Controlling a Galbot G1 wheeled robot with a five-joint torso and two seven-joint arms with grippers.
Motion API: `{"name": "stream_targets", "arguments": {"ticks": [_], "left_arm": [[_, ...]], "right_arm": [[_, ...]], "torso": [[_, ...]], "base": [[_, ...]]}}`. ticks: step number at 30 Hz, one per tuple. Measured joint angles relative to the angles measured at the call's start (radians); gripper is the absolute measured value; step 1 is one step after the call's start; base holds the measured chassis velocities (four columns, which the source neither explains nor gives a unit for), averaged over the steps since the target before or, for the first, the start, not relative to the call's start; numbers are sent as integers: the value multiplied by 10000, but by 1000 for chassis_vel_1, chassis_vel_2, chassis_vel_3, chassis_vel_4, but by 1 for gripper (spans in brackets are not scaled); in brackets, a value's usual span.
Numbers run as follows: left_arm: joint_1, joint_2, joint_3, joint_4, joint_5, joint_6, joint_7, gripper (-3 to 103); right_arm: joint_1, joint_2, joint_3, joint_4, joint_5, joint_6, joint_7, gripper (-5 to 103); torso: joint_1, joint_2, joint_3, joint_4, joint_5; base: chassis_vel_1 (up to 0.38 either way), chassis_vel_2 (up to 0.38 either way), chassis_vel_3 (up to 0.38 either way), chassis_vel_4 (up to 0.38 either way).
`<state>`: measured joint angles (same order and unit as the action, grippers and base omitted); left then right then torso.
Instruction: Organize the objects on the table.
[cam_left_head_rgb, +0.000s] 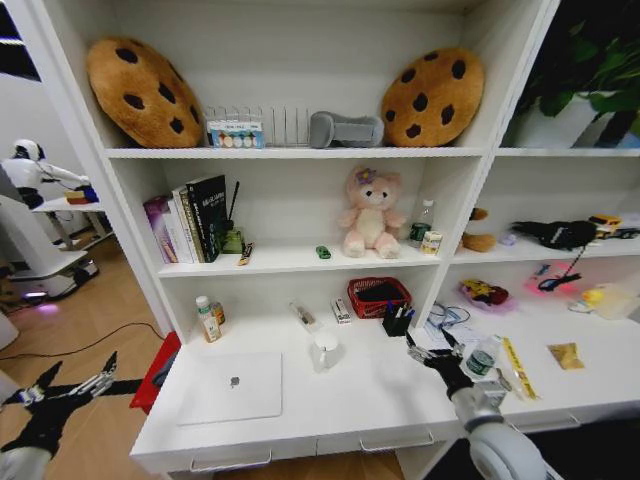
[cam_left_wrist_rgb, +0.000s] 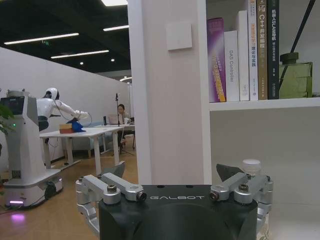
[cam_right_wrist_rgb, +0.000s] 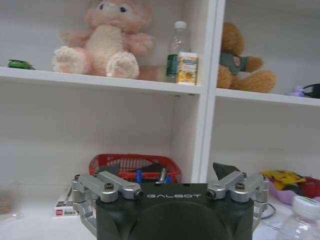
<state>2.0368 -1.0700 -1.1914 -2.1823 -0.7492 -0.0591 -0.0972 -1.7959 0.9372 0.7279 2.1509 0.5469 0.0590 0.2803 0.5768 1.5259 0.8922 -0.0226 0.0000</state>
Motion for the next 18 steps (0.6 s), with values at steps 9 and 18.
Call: {"name": "stream_targets", "arguments": {"ticks": [9, 18], "left_arm": [[0, 0, 0, 0, 0, 0, 0, 100], [0, 0, 0, 0, 0, 0, 0, 100]], "right_arm": [[-1428, 806, 439, 91, -599, 793, -257, 100], [-896, 611, 211, 82, -662, 547, -224, 100]], "torso": [[-1, -1, 0, -2, 1], [0, -3, 1, 0, 0]], "base": [[0, 0, 0, 0], [0, 0, 0, 0]]}}
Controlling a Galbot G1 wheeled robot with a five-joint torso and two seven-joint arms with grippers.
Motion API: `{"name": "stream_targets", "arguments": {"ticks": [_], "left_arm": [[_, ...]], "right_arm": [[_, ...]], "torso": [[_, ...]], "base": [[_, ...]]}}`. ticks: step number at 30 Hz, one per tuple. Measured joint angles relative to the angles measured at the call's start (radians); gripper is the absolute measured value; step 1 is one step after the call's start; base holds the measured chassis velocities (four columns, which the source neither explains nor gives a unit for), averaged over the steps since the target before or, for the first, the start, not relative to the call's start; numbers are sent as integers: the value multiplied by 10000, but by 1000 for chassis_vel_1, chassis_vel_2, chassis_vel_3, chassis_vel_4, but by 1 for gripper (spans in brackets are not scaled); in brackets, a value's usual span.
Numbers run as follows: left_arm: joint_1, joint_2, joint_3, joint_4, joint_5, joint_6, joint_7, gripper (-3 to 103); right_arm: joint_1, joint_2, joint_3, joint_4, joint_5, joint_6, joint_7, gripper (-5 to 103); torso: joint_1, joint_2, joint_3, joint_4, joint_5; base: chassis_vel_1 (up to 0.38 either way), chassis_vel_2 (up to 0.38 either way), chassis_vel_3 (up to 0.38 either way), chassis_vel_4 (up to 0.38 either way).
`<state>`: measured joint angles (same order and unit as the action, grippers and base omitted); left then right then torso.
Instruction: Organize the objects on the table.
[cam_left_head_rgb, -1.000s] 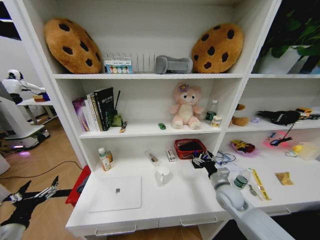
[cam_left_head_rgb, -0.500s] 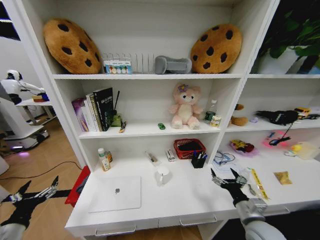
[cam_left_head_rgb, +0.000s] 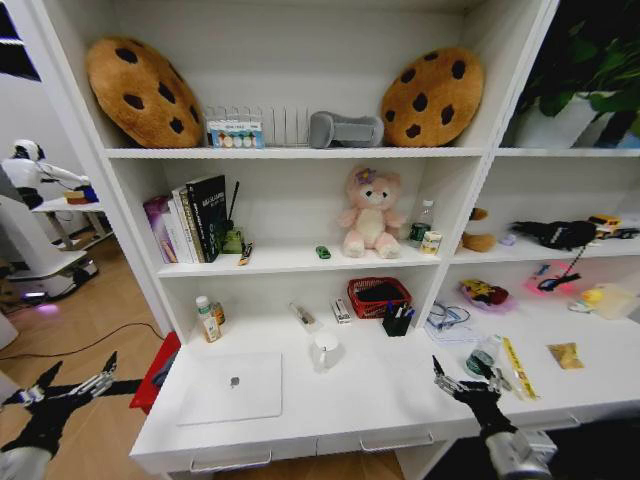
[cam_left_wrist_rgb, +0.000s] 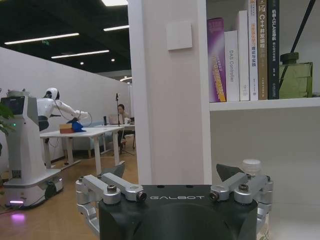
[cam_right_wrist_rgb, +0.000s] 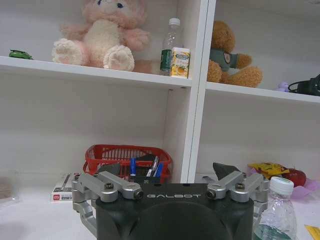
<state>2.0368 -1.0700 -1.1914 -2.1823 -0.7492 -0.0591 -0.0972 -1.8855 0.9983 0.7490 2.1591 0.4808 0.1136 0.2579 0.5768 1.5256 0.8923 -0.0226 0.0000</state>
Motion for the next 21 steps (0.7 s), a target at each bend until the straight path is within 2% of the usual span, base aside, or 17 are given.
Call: {"name": "stream_targets", "arguments": {"ticks": [8, 17, 19, 21], "left_arm": [[0, 0, 0, 0, 0, 0, 0, 100], [0, -1, 1, 0, 0, 0, -1, 100], [0, 0, 2, 1, 0, 0, -3, 100], [0, 0, 2, -2, 0, 0, 0, 100]], "right_arm": [[98, -39, -87, 34, 9, -36, 17, 100], [348, -16, -46, -37, 105, -36, 35, 100], [426, 8, -160, 22, 3, -42, 40, 100], [513, 9, -324, 95, -39, -84, 49, 100]], "torso": [[1, 0, 0, 0, -3], [2, -1, 1, 1, 3], [2, 0, 1, -1, -7], [0, 0, 1, 0, 14]], "base": [[-61, -59, 56, 56], [-209, -194, 200, 212], [-221, -267, 244, 258], [-293, -272, 258, 277]]}}
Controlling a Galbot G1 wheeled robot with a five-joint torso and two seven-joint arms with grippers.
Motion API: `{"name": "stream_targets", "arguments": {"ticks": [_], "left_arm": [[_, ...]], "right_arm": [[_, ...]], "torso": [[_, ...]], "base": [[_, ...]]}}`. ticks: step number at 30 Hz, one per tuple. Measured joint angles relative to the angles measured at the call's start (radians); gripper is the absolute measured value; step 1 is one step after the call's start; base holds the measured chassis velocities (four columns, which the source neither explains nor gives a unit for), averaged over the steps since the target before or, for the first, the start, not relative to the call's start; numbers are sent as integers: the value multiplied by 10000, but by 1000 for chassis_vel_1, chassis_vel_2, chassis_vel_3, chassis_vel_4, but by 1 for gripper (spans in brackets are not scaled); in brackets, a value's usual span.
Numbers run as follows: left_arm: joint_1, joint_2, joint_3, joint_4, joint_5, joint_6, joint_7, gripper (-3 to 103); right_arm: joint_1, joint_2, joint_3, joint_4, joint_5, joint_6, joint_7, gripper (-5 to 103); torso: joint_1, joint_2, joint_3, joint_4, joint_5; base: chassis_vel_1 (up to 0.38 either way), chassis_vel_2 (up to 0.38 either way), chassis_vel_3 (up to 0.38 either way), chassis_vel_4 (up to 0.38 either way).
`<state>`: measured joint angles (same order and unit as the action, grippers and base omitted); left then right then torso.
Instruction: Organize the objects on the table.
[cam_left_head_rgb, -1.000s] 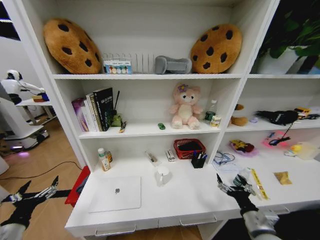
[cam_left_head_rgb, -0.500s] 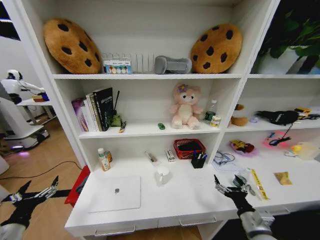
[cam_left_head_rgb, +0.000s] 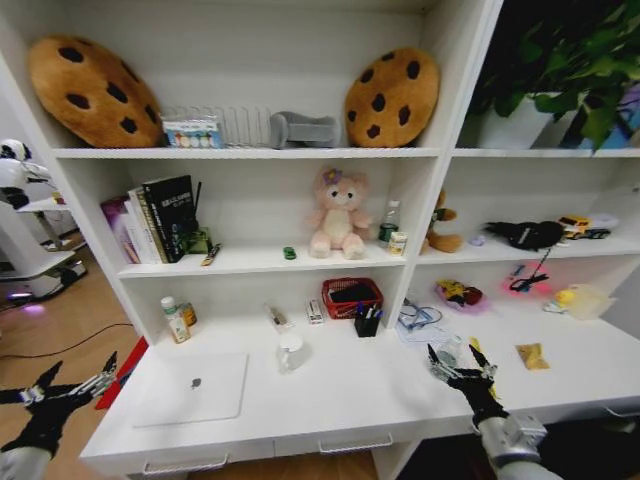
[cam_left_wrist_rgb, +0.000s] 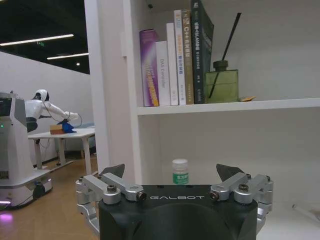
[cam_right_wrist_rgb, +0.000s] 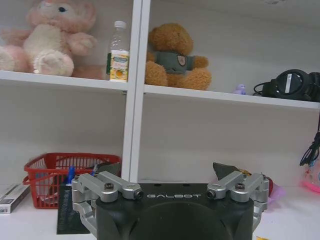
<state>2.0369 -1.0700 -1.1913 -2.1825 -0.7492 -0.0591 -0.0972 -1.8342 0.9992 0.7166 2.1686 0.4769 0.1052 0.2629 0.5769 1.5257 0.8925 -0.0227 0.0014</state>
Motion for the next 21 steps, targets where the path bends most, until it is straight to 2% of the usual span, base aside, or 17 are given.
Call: {"name": "stream_targets", "arguments": {"ticks": [1, 3, 4, 6, 8, 9, 10, 11, 12, 13, 14, 16, 17, 18, 21], "left_arm": [[0, 0, 0, 0, 0, 0, 0, 100], [0, 0, 1, 3, 0, 0, -1, 100], [0, 0, 1, 3, 0, 0, -1, 100], [0, 0, 1, 0, 0, 0, 0, 100], [0, 0, 1, -2, 0, 0, 0, 100], [0, 0, 2, 0, 0, 0, 0, 100], [0, 0, 4, 0, -1, 1, 2, 100], [0, -1, 2, -4, 0, 0, 2, 100], [0, -1, 2, -4, 0, 0, 2, 100], [0, -1, 2, -5, 0, 0, 3, 100], [0, -1, 2, -3, 0, 0, 3, 100], [0, -2, 3, -1, 0, 0, 3, 100], [0, -1, 2, -3, 0, 0, 3, 100], [0, -1, 2, -3, 0, 0, 3, 100], [0, -1, 1, 4, 0, 0, 0, 100]], "right_arm": [[0, 0, 0, 0, 0, 0, 0, 100], [77, -3, -149, 101, -18, -33, 8, 100], [77, -3, -149, 101, -18, -33, 8, 100], [159, 8, -321, 170, -131, -53, 21, 100], [198, 23, -411, 198, -284, -50, 26, 100], [228, 43, -520, 246, -386, -45, 27, 100], [241, 61, -638, 313, -382, -56, 47, 100], [246, 110, -821, 388, -336, -86, 63, 100], [246, 110, -821, 388, -336, -86, 63, 100], [246, 172, -935, 431, -347, -83, 64, 100], [253, 265, -1087, 485, -382, -15, 54, 100], [268, 315, -1207, 529, -387, 50, 11, 100], [297, 336, -1316, 559, -375, 80, -75, 100], [297, 336, -1316, 559, -375, 80, -75, 100], [551, 249, -1604, 554, -405, 39, -264, 100]], "torso": [[0, 0, 0, 0, 0], [3, 0, -1, 0, -36], [3, 0, -1, 0, -36], [0, 0, 0, 0, 2], [2, -1, 1, 0, 0], [3, -1, 0, 0, -29], [1, -1, 0, 0, -31], [1, -1, 1, 0, 6], [1, -1, 1, 0, 6], [1, -1, 1, 0, 3], [1, -1, 0, -1, -20], [0, 0, 0, -1, -26], [1, -1, 0, -4, 0], [1, -1, 0, -4, 0], [1, 0, -2, 0, -30]], "base": [[-308, -282, 272, 277], [-314, -357, 350, 321], [-321, -357, 350, 331], [-324, -319, 320, 317], [-312, -310, 346, 334], [-298, -358, 346, 299], [-298, -244, 272, 299], [-223, -244, 149, 184], [-223, -244, 149, 184], [-18, -199, 149, 26], [-18, -137, 141, 26], [-54, -137, 87, 40], [0, 0, 0, 0], [0, 0, 0, 0], [59, 71, -41, -52]]}}
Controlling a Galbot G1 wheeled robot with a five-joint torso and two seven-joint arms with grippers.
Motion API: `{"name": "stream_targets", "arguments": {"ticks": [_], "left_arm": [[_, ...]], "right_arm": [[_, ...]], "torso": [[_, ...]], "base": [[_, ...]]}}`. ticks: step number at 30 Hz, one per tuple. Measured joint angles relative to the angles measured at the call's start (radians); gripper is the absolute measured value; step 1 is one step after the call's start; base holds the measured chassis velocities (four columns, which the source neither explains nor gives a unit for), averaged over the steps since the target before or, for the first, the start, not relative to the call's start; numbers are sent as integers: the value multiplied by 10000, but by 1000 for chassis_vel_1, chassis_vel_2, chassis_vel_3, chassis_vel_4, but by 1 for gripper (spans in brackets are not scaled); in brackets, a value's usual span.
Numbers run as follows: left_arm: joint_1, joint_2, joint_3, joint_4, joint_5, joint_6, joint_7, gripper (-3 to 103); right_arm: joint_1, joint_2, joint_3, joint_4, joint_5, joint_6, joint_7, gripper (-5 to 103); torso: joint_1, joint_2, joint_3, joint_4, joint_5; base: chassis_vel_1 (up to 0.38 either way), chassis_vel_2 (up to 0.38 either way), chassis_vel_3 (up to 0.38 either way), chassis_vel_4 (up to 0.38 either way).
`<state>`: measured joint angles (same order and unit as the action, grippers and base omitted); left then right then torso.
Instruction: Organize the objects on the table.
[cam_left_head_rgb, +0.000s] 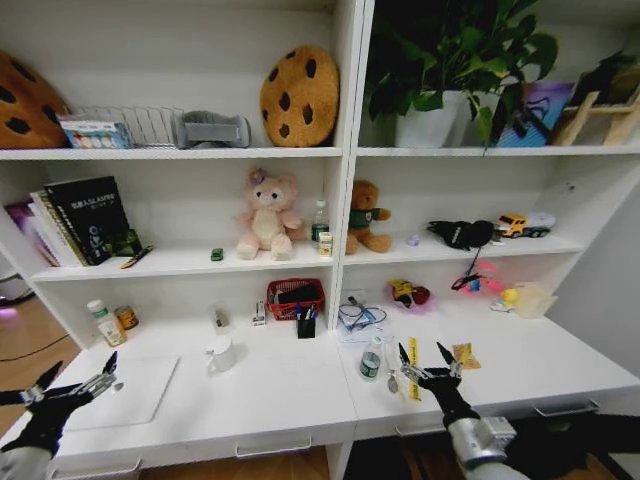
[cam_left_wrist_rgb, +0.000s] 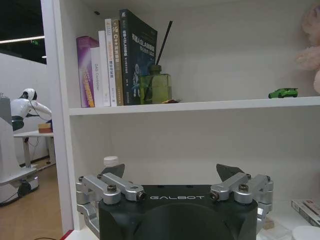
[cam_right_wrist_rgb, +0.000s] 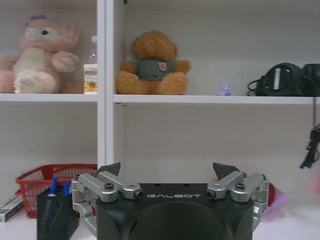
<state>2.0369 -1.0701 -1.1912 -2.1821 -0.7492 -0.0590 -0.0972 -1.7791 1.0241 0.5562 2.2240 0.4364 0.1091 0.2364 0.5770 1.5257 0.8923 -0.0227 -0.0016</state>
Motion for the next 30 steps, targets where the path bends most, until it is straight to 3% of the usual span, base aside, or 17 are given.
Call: {"name": "stream_targets", "arguments": {"ticks": [3, 16, 18, 20, 23, 28, 30], "left_arm": [[0, 0, -4, 0, 0, 0, -2, 100], [0, 0, -3, -3, 0, 0, 0, 100], [0, 0, -3, -3, 0, 0, 0, 100], [0, 0, -2, -3, 0, 0, 0, 100], [0, 0, -2, -3, 0, 0, 0, 100], [0, 0, -2, -3, 0, 0, 0, 100], [0, 0, -2, -3, 0, 0, 0, 100]], "right_arm": [[339, -171, -222, -223, -19, -87, -14, 100], [2875, -1412, -1760, -2014, 611, -598, 124, 101], [3015, -1448, -1885, -2127, 642, -622, 125, 96], [3319, -1482, -2243, -2425, 706, -692, 122, 80], [3387, -1480, -2349, -2516, 712, -701, 117, 75], [3411, -1449, -2463, -2624, 690, -685, 99, 54], [3407, -1448, -2462, -2620, 688, -684, 100, 54]], "torso": [[0, 0, 1, 0, 20], [1, -2, 2, 0, 19], [0, -1, 2, 1, 15], [0, -1, 1, 1, 16], [0, -1, 1, 0, 16], [0, -1, 1, 1, 16], [0, -1, 1, 1, 16]], "base": [[70, 86, -59, -67], [0, 0, 0, 0], [0, 0, 0, 0], [0, 0, 0, 0], [0, 0, 0, 0], [0, 0, 0, 0], [0, 0, 0, 0]]}}
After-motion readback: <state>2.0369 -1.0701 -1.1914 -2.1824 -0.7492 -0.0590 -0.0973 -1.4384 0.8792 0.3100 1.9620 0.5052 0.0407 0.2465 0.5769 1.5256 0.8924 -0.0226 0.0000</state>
